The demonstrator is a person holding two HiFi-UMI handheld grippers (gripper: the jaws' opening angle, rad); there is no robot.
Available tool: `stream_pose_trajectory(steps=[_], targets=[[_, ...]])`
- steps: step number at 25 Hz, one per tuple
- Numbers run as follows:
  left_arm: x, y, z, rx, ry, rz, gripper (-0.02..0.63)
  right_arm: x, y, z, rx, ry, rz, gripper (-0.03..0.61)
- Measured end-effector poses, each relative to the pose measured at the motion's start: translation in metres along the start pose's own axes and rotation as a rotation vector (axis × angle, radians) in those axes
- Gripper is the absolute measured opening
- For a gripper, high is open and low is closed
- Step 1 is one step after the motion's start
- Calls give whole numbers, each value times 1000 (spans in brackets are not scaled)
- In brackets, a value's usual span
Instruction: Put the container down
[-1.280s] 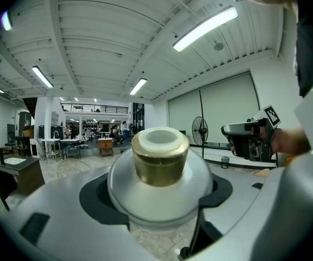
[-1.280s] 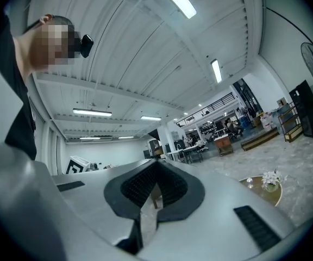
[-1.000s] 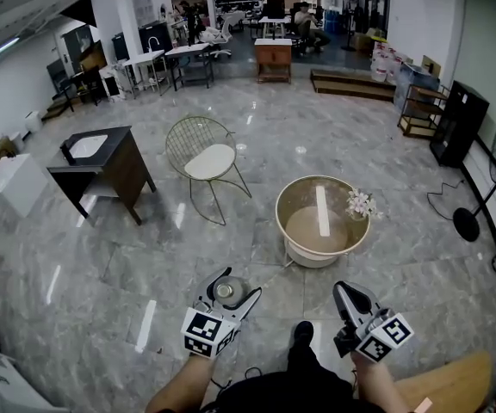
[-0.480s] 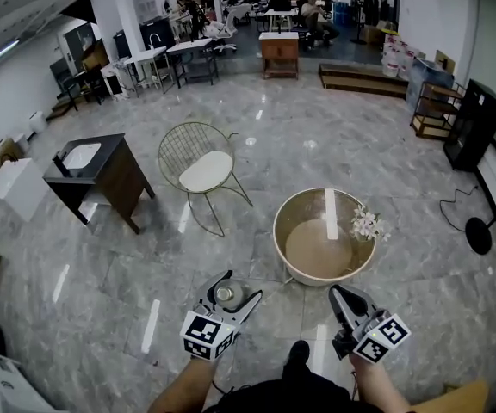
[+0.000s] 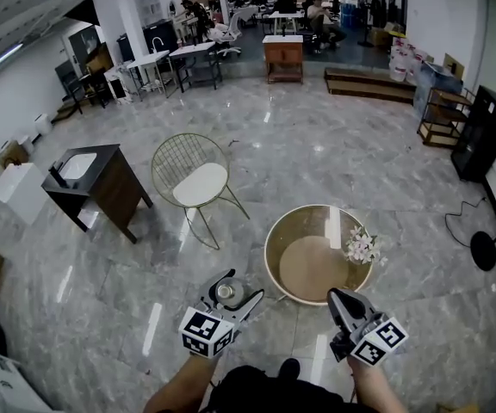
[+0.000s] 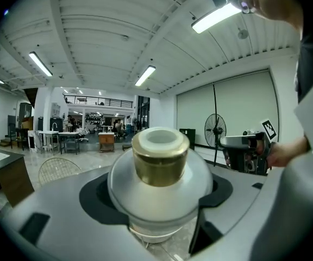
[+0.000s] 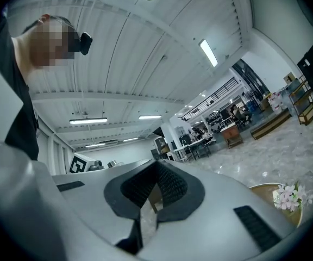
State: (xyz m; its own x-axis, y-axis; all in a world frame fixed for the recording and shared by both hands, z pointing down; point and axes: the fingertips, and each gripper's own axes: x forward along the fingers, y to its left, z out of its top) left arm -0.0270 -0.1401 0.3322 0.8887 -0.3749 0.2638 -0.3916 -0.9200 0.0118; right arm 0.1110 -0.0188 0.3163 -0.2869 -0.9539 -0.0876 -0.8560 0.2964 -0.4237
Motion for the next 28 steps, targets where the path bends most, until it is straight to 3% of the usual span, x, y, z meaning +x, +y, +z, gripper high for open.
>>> stream_pose_trajectory(steps=[7,14,28], targets=[[52,24,10,-7,-7,-15,345,24,-34,16,-22,0,-6,15],[125,72,16,3,-14,-90,345,70,-86,26,-40,-5,-92,15],[251,287,26,189,-2,-319,345,307,-156,13,-38,-92,-285,15]])
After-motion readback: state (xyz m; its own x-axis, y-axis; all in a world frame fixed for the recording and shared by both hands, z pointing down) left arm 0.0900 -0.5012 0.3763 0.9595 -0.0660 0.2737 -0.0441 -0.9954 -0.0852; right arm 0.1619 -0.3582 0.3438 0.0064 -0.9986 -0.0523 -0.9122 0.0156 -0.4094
